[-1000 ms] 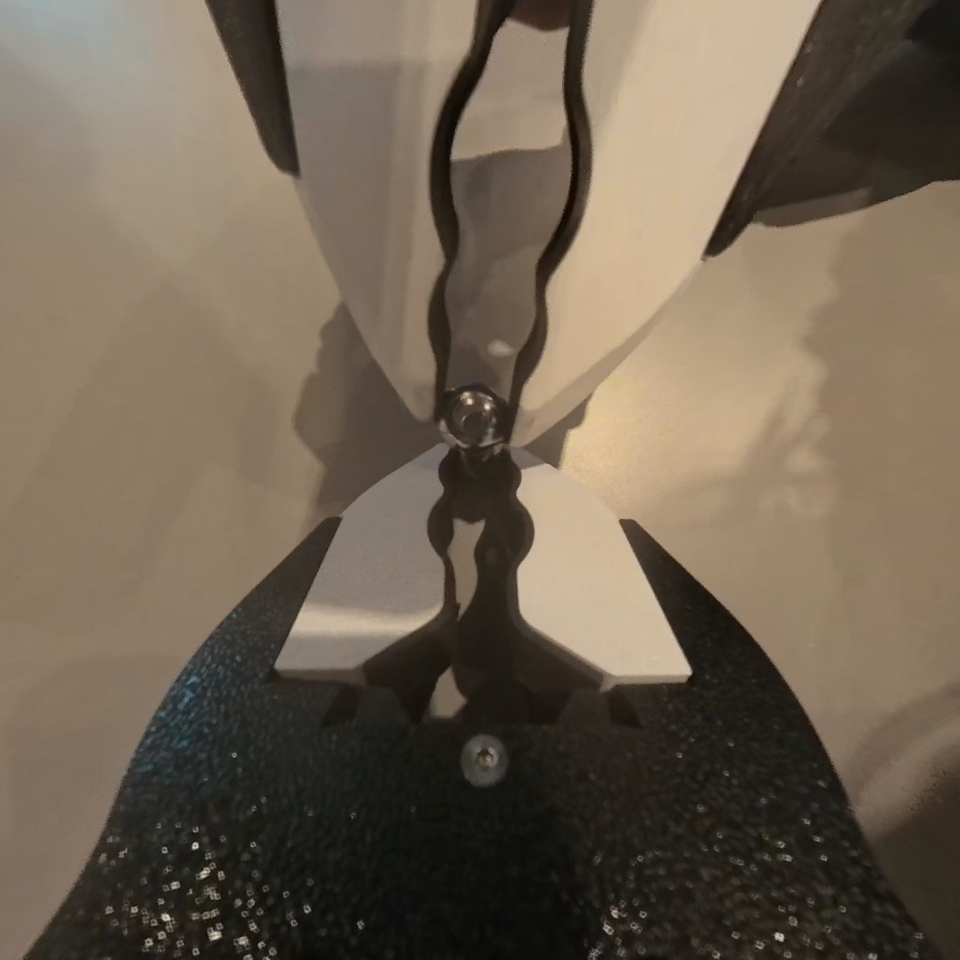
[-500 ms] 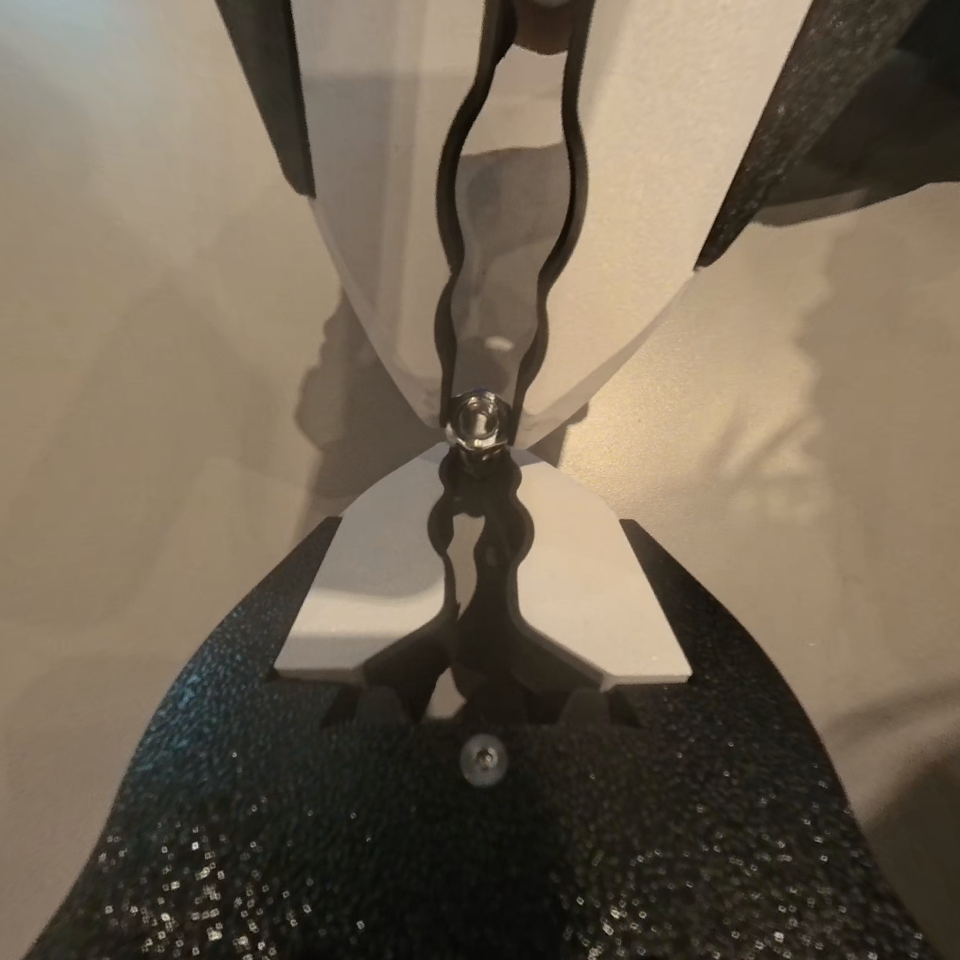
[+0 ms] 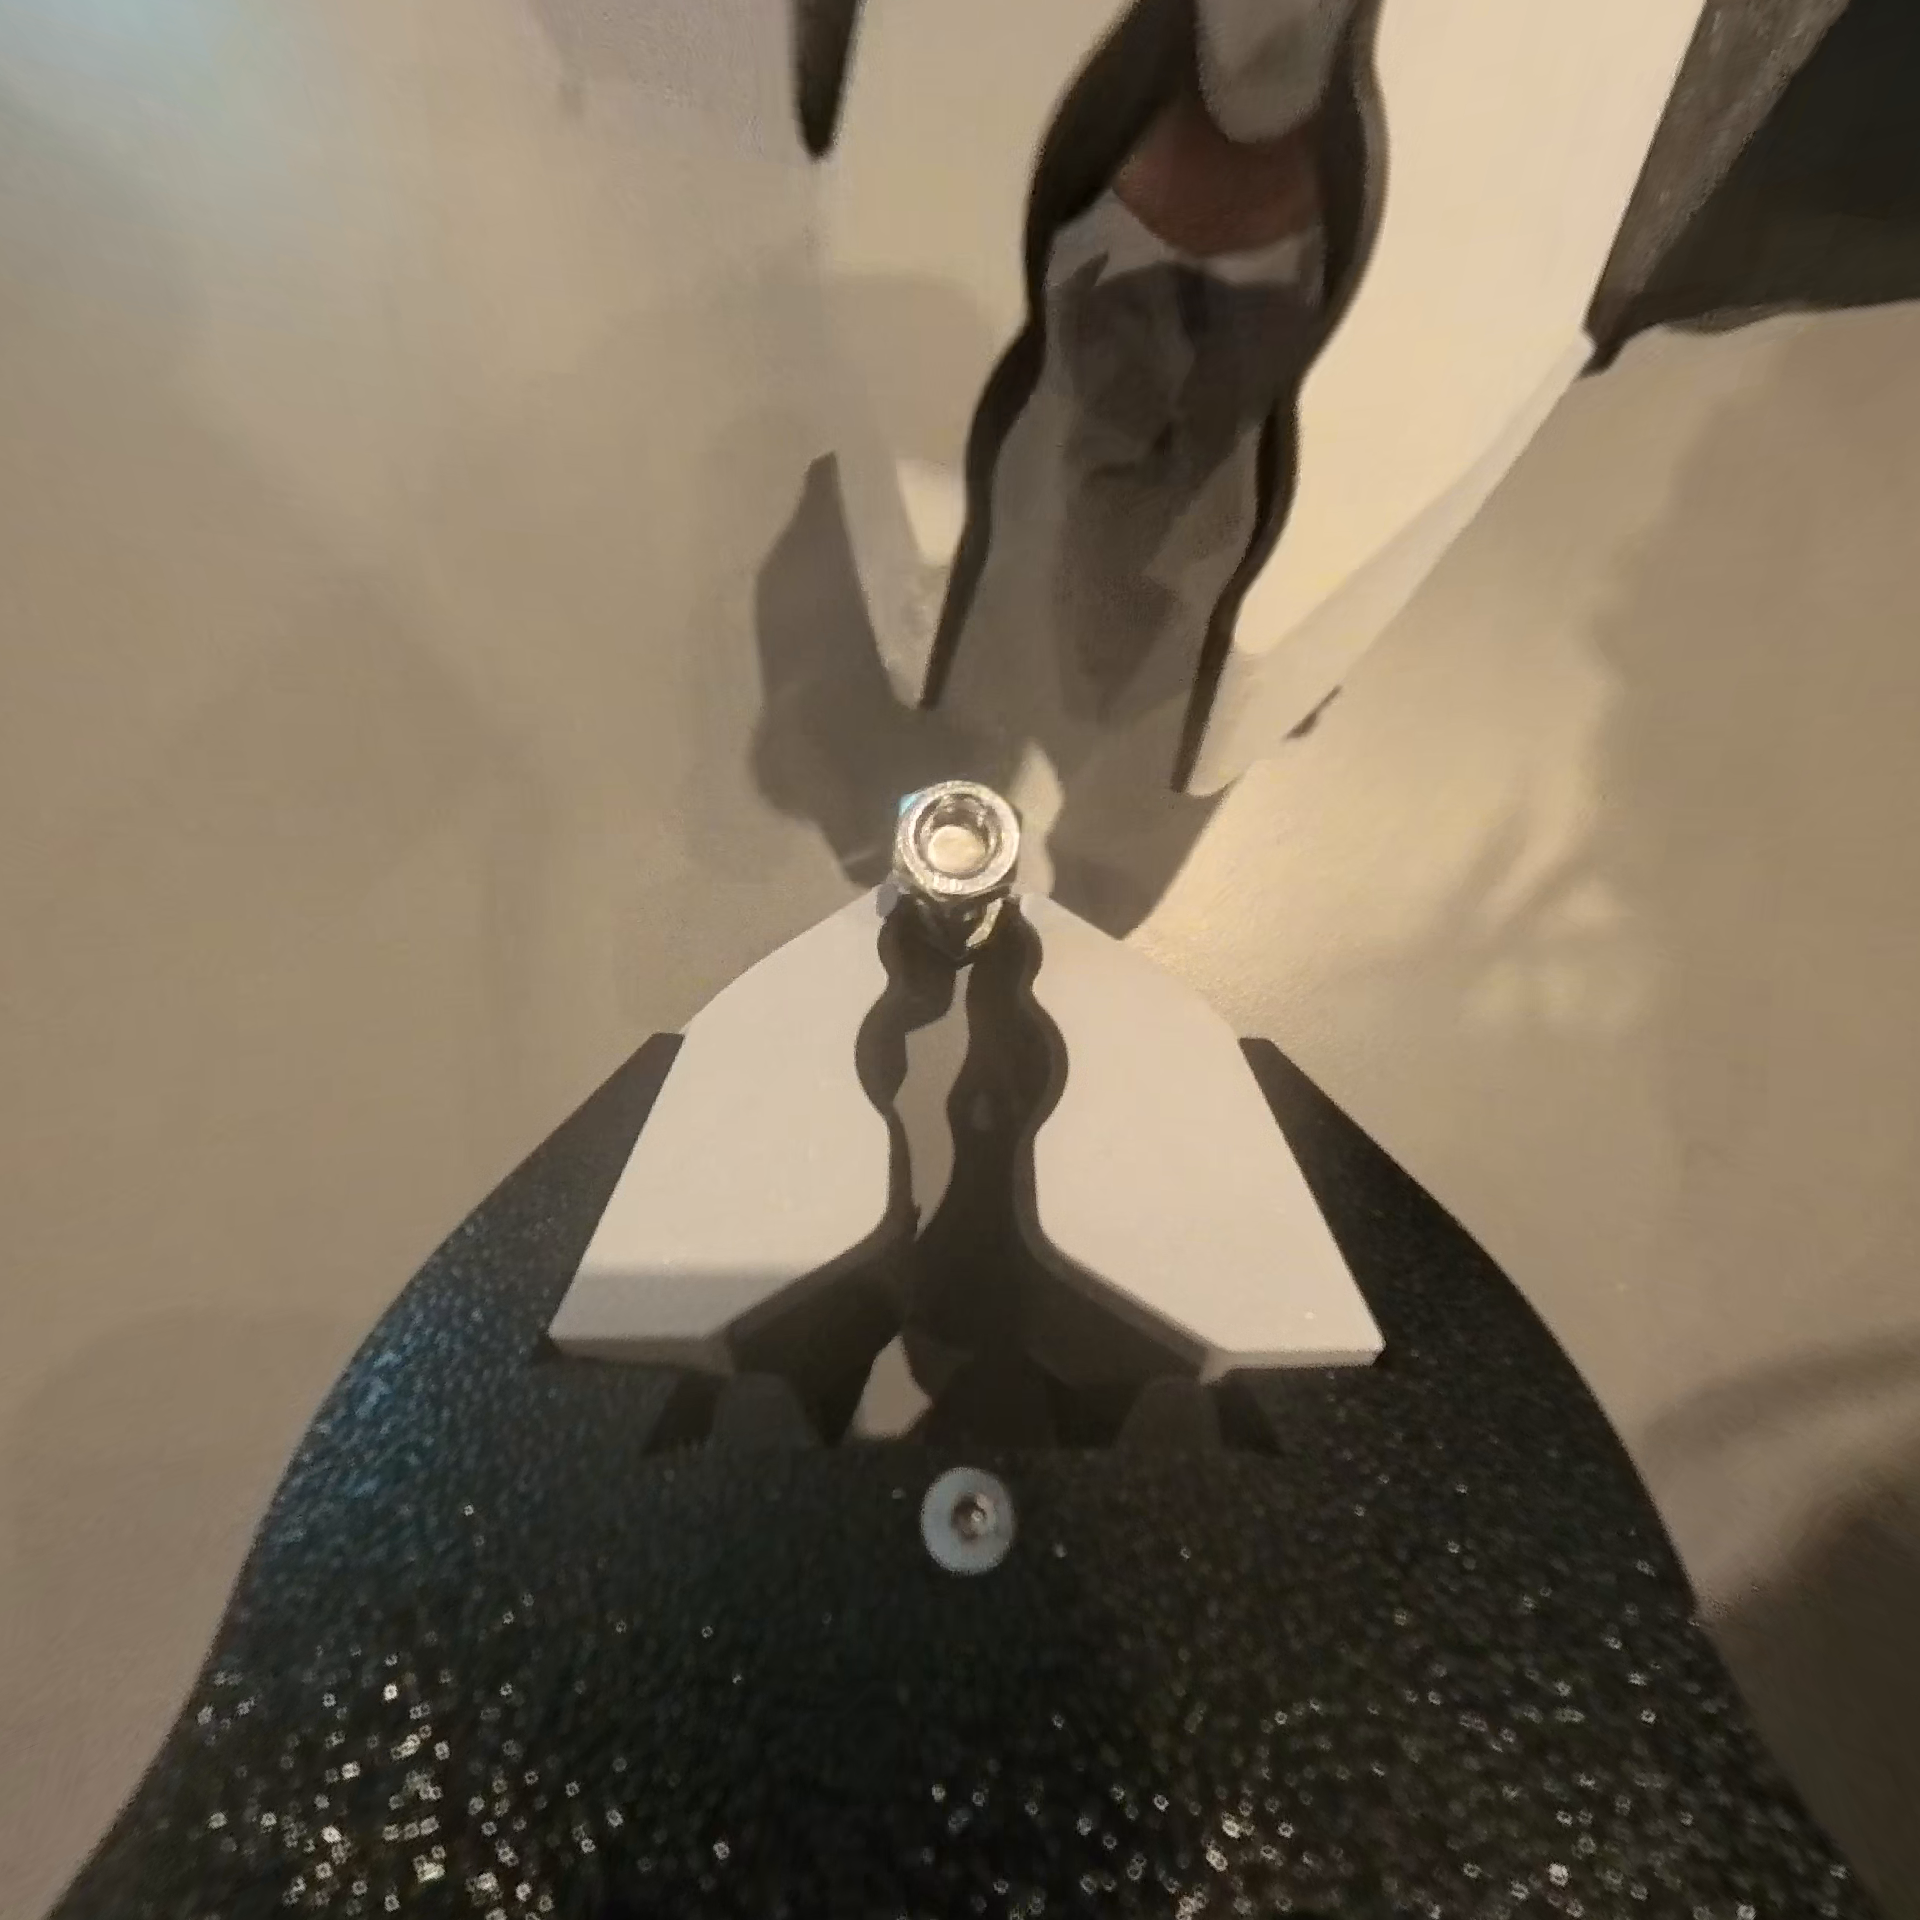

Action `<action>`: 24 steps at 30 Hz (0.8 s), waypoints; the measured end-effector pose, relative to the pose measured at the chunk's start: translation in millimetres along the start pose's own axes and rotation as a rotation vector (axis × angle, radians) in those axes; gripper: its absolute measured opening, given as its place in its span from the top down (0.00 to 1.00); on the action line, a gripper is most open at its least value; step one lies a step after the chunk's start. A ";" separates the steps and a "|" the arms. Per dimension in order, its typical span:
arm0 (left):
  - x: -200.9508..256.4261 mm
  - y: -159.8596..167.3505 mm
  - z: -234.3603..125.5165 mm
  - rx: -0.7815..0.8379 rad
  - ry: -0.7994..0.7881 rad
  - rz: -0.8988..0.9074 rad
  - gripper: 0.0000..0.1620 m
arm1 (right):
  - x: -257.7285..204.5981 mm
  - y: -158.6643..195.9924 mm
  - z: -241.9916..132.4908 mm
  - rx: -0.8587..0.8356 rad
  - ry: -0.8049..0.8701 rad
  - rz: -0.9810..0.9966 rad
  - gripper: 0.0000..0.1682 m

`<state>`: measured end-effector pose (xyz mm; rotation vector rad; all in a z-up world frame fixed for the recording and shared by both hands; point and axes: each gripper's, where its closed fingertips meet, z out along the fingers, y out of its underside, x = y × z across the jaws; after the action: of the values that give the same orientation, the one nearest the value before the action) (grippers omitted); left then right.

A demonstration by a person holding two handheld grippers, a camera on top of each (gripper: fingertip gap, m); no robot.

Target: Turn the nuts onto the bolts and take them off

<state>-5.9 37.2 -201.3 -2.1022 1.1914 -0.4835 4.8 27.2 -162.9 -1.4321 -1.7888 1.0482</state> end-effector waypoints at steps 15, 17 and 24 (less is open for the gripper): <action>-0.2 0.2 -0.3 0.000 0.000 0.000 0.90 | 4.0 -6.2 7.3 0.081 0.044 -0.008 0.85; -0.2 0.1 -0.4 0.000 -0.001 0.000 0.90 | 3.0 -4.7 8.7 0.068 0.039 -0.013 0.85; -0.3 0.1 -0.5 0.000 -0.001 -0.001 0.90 | 0.2 -4.0 9.5 0.061 0.026 -0.025 0.86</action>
<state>-6.4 37.3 -201.0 -2.1025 1.1898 -0.4831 -5.3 25.1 -164.2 -1.3772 -1.7375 1.0580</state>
